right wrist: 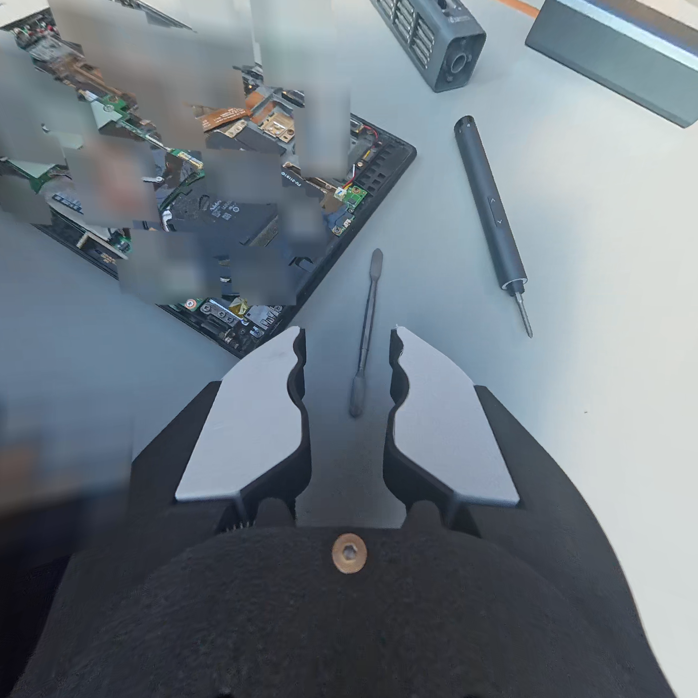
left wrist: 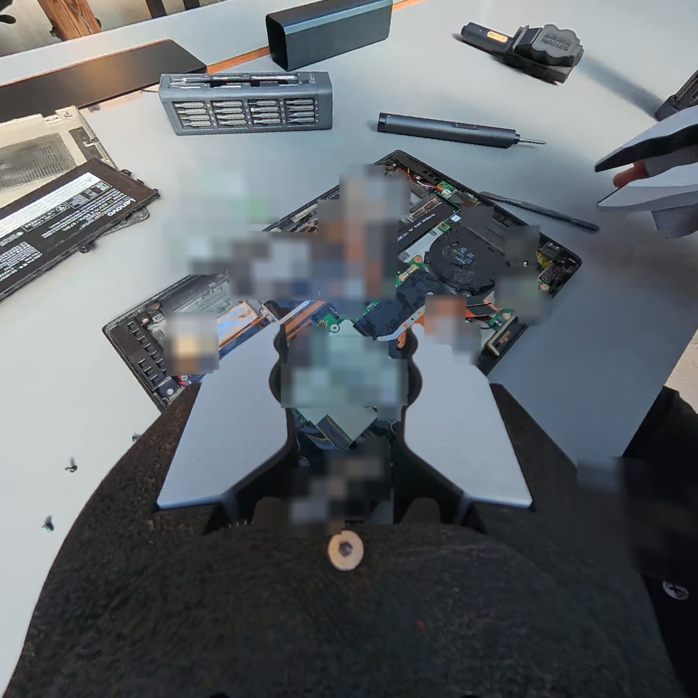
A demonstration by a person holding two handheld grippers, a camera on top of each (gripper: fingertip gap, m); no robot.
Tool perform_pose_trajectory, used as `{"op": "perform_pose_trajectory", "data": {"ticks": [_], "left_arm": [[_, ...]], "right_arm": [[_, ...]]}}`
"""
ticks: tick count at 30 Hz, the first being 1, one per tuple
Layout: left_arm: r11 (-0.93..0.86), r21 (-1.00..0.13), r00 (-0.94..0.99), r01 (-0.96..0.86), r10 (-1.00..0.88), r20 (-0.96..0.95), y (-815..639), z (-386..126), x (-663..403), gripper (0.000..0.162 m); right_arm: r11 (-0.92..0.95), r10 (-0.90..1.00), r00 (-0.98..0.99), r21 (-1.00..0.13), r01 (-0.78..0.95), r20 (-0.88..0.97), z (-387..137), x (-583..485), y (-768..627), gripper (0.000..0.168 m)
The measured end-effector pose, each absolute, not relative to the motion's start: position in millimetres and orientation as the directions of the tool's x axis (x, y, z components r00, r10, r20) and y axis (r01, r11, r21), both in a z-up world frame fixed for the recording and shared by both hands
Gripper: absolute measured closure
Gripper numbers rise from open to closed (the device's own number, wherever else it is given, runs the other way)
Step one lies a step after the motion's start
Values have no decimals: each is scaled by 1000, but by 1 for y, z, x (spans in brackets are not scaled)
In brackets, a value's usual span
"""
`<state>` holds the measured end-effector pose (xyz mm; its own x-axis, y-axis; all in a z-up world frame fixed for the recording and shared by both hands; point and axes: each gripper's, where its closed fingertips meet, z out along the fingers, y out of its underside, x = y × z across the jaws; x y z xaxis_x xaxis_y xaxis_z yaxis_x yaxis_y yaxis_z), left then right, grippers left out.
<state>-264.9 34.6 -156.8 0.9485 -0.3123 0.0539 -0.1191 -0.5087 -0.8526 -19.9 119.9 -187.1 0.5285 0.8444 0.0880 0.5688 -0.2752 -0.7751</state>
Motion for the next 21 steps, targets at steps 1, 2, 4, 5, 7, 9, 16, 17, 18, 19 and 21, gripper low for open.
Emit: {"op": "perform_pose_trajectory", "data": {"ticks": [1, 2, 4, 5, 7, 9, 16, 17, 18, 19, 21], "left_arm": [[-511, -850, 946, -125, -319, 52, 39, -158, -262, 103], [-514, -847, 944, -132, -327, 51, 44, -159, -259, 102], [-518, -842, 943, -146, -331, 40, 52, -160, -257, 101], [-520, -840, 941, -156, -337, 34, 56, -161, -256, 101], [-530, -830, 941, -173, -338, 20, 63, -164, -255, 102], [-537, -823, 940, -184, -341, 13, 68, -166, -255, 103], [-553, -809, 928, -200, -372, 24, 73, -173, -245, 106], [-551, -810, 926, -199, -377, 28, 73, -173, -242, 107], [-548, -813, 925, -197, -378, 31, 73, -173, -241, 107], [-544, -816, 924, -196, -382, 33, 73, -173, -239, 107], [-538, -819, 920, -199, -390, 33, 73, -172, -235, 108]], "right_arm": [[-279, 844, 527, -760, 587, 98, -193, -18, 122, 124], [-280, 845, 524, -743, 608, 110, -199, -17, 123, 123], [-281, 844, 517, -704, 652, 142, -209, -13, 127, 123], [-284, 841, 519, -689, 667, 156, -213, -12, 129, 124], [-306, 842, 519, -666, 681, 144, -220, -11, 132, 127], [-344, 839, 531, -644, 683, 115, -226, -11, 134, 130], [-436, 834, 551, -563, 702, 41, -228, -13, 137, 143], [-447, 830, 556, -552, 703, 35, -228, -14, 138, 143], [-456, 829, 559, -543, 705, 29, -228, -16, 139, 141], [-462, 829, 558, -534, 708, 23, -228, -18, 140, 141], [-470, 829, 559, -518, 715, 20, -229, -22, 142, 142]]}}
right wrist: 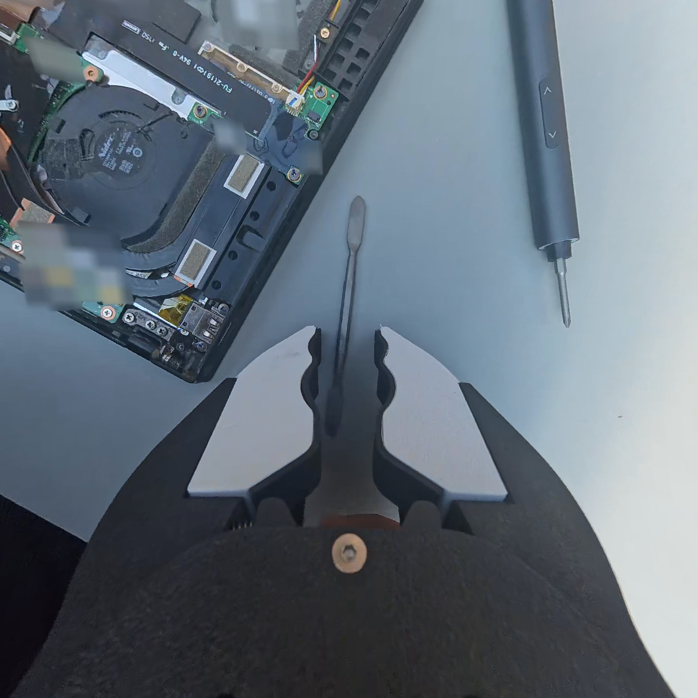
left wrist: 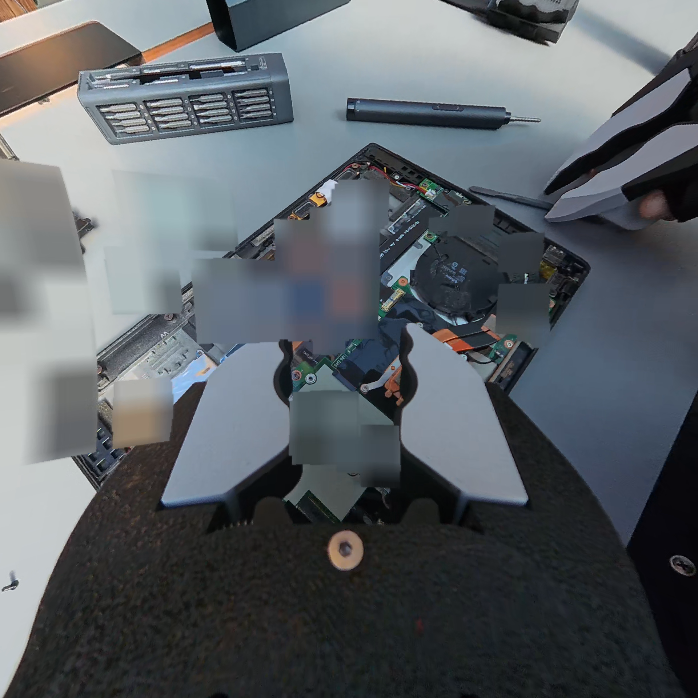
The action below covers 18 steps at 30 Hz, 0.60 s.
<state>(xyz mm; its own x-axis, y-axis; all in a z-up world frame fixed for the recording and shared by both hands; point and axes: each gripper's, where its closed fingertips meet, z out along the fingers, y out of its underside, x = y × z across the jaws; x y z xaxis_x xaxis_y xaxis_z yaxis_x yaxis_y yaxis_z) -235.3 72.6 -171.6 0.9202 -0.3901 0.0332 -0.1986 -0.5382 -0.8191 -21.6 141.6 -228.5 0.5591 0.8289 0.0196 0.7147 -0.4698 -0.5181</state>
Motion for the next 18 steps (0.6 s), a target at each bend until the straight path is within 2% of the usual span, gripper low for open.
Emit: {"op": "perform_pose_trajectory", "data": {"ticks": [1, 3, 8, 10, 13, 18], "left_arm": [[-533, -821, 918, -202, -395, 31, 72, -171, -234, 110], [-526, -825, 912, -207, -408, 32, 71, -170, -231, 111], [-518, -832, 904, -198, -425, 50, 69, -168, -222, 113], [-518, -833, 894, -192, -444, 70, 70, -166, -212, 114], [-524, -835, 863, -167, -488, 133, 70, -161, -189, 123], [-576, -816, 779, -47, -533, 331, 77, -145, -135, 120]], "right_arm": [[-471, 830, 558, -511, 719, 21, -229, -23, 142, 144], [-451, 840, 541, -500, 739, 42, -229, -24, 143, 163], [-392, 871, 486, -502, 771, 67, -228, -23, 141, 164], [-391, 874, 485, -546, 741, 32, -222, -23, 138, 164], [-375, 874, 486, -652, 659, -12, -194, -23, 135, 164], [-256, 917, 399, -791, 556, -16, -152, -49, 111, 164]]}}
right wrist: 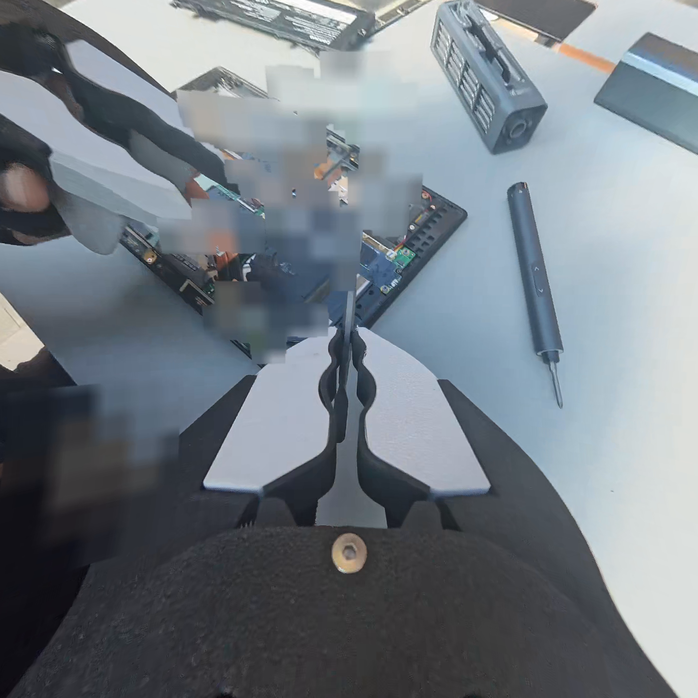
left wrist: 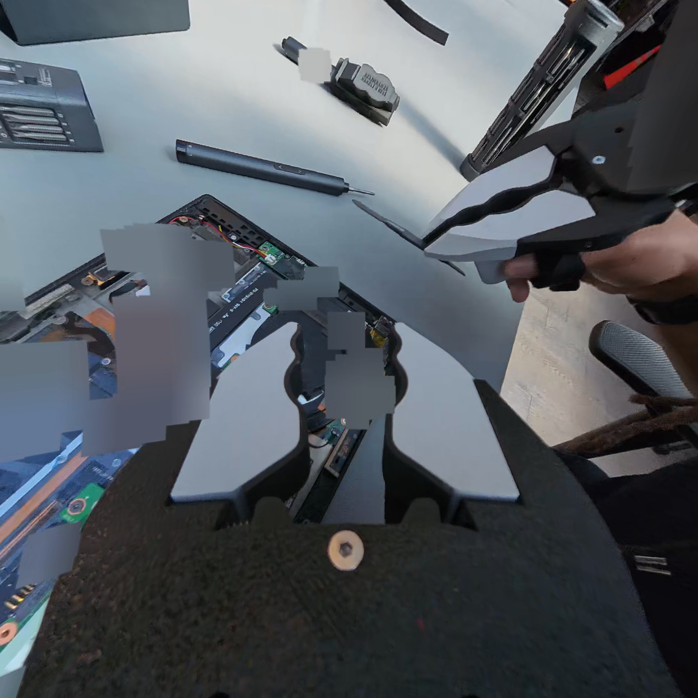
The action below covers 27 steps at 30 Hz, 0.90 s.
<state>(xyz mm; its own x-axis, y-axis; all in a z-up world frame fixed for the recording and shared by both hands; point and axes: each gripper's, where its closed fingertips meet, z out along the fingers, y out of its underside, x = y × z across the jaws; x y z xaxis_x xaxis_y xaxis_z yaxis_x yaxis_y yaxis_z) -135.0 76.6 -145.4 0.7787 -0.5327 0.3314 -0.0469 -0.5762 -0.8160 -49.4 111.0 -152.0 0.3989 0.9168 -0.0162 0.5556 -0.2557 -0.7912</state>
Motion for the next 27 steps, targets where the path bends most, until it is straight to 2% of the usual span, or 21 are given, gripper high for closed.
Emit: {"op": "perform_pose_trajectory", "data": {"ticks": [5, 9, 11, 14, 22, 27], "left_arm": [[-643, -756, 725, 124, -461, 511, 89, -134, -112, 118], [-691, -669, 655, 272, -377, 655, 95, -128, -105, 125], [-694, -656, 653, 297, -354, 670, 96, -128, -104, 129], [-665, -656, 616, 358, -360, 701, 97, -117, -104, 155], [-661, -663, 569, 352, -411, 712, 98, -107, -104, 161], [-655, -675, 561, 339, -435, 704, 101, -102, -113, 161]], "right_arm": [[-180, 935, 355, -855, 486, 5, -145, -75, 87, 164], [-207, 925, 377, -883, 421, -37, -142, -84, 79, 164], [-190, 926, 375, -899, 394, -31, -137, -88, 76, 164], [-159, 925, 380, -912, 377, -4, -132, -92, 74, 164], [-109, 925, 378, -921, 373, 43, -133, -98, 77, 163], [-129, 938, 345, -892, 434, 32, -150, -95, 79, 137]]}}
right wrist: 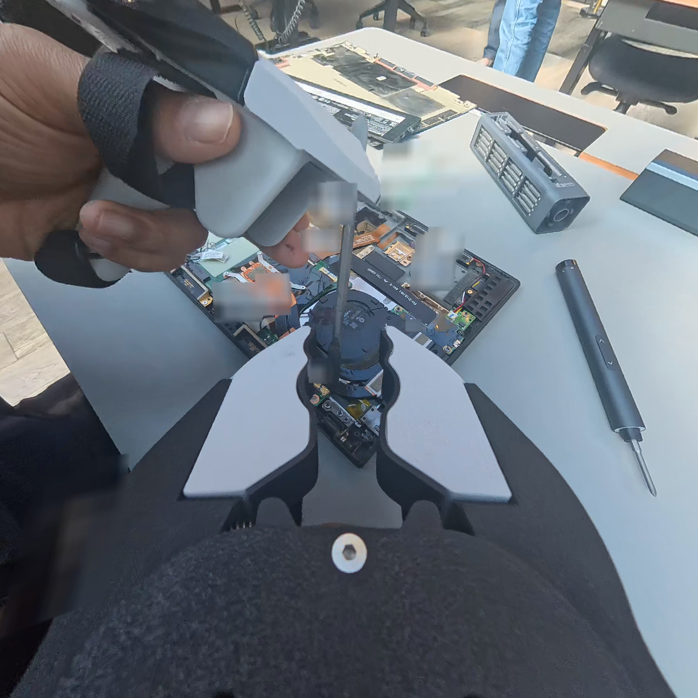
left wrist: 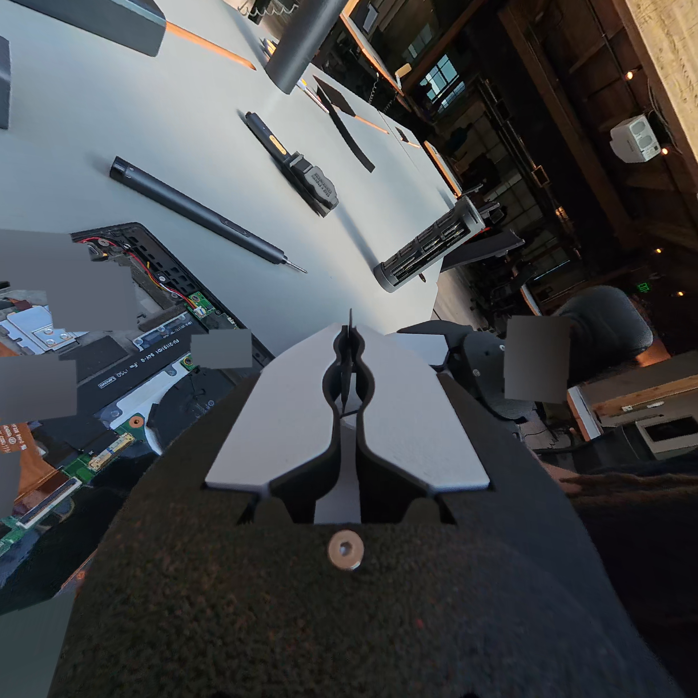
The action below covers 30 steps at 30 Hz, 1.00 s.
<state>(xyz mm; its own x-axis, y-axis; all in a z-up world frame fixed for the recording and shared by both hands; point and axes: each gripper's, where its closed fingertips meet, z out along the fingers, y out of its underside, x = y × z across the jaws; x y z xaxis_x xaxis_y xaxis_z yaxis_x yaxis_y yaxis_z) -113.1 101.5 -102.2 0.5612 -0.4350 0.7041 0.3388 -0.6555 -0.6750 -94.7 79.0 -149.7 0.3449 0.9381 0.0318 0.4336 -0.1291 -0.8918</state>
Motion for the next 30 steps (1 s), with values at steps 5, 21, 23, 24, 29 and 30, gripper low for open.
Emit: {"op": "perform_pose_trajectory", "data": {"ticks": [5, 21, 23, 24, 29, 30], "left_arm": [[-668, -631, 519, 396, -404, 753, 109, -101, -122, 161], [-714, -621, 545, 323, -396, 739, 118, -118, -112, 161], [-720, -607, 524, 337, -392, 756, 118, -118, -112, 161], [-721, -603, 519, 342, -390, 761, 119, -118, -112, 161], [-733, -586, 502, 345, -383, 776, 121, -122, -112, 161], [-736, -584, 499, 344, -384, 777, 121, -123, -111, 161]], "right_arm": [[-124, 945, 327, -898, 421, 24, -148, -101, 78, 134], [-164, 942, 334, -850, 501, 16, -161, -111, 99, 161], [-177, 938, 346, -840, 514, 14, -167, -109, 102, 153], [-178, 939, 344, -836, 519, 14, -169, -108, 102, 154], [-177, 949, 316, -833, 525, -3, -171, -104, 102, 165], [-171, 951, 310, -827, 535, 4, -172, -103, 103, 165]]}}
